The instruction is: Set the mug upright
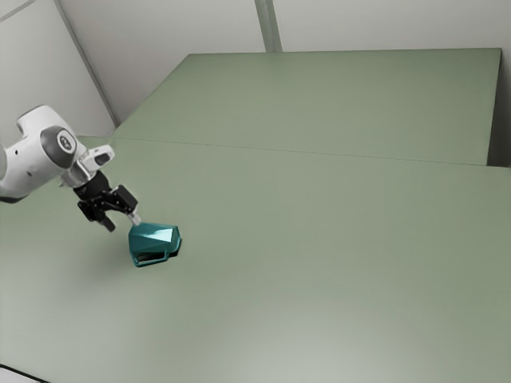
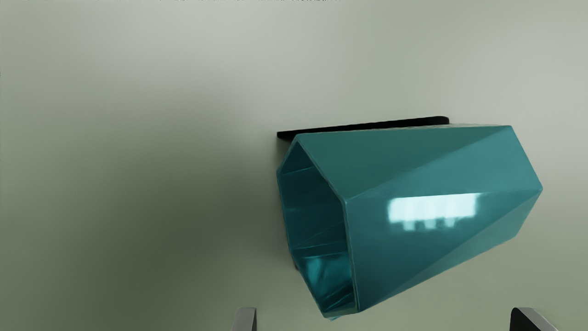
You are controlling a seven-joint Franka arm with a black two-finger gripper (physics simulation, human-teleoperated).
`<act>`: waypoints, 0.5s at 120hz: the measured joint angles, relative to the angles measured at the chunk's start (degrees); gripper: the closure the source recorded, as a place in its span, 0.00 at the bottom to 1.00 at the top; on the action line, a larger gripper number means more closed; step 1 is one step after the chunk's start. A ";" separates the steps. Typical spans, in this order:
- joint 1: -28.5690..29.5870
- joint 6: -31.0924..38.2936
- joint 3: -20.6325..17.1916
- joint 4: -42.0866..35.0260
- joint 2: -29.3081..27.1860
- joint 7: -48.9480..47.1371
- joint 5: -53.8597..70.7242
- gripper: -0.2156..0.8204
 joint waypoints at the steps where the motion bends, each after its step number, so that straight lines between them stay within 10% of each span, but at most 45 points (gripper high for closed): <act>1: 0.03 0.11 0.03 0.00 0.18 0.24 -0.19 0.21; 60: 1.60 3.53 0.55 -1.06 2.90 12.99 -13.60 0.21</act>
